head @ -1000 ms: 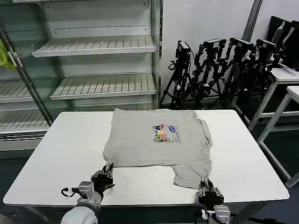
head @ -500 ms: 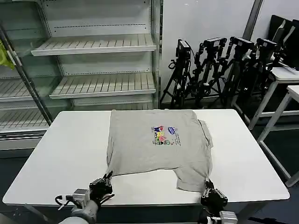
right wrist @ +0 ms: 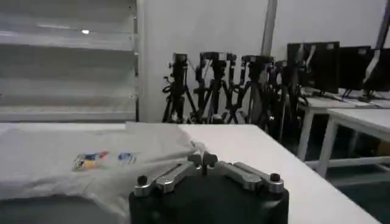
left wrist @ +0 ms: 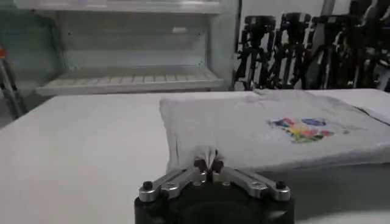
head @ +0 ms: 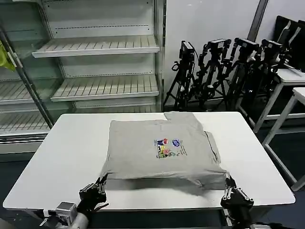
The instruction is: Fold and organize the clothes.
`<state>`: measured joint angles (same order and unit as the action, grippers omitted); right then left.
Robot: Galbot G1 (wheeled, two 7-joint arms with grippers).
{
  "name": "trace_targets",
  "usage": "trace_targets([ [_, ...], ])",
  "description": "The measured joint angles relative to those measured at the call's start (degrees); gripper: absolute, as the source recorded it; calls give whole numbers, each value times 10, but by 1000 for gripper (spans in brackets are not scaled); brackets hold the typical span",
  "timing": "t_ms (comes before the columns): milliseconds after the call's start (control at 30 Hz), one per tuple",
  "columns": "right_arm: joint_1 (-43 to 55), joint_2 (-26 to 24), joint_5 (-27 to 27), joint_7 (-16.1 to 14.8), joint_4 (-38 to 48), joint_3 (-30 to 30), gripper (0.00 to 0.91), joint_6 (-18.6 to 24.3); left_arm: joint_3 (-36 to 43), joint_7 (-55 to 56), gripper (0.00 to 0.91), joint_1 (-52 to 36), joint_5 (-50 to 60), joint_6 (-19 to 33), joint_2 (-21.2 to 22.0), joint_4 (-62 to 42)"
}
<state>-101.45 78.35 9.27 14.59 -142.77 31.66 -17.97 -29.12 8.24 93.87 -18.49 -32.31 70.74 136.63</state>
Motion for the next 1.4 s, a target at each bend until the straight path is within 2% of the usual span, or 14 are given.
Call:
trace_targets([
  [300,99,-21,19,-1,82,-15,0,-5,20,-10,50,-53,10,4,-29,-53],
  [733,235,-79,45,-3,200,-60,0,-53,68,-14,50,-163,21,4,-73,-167],
  [1133,325,-134,56,-22,290,-100,0,-79,100,-6,50,-235,29,6,-88,-237],
  [1367,374,-143,49,-30,341,-132,0,-80,117,-5,60,-264,38,6,-86,-264],
  [1400,381,-143,47,-30,349,-136,393,-80,118,-5,363,-268,38,6,-85,-268],
])
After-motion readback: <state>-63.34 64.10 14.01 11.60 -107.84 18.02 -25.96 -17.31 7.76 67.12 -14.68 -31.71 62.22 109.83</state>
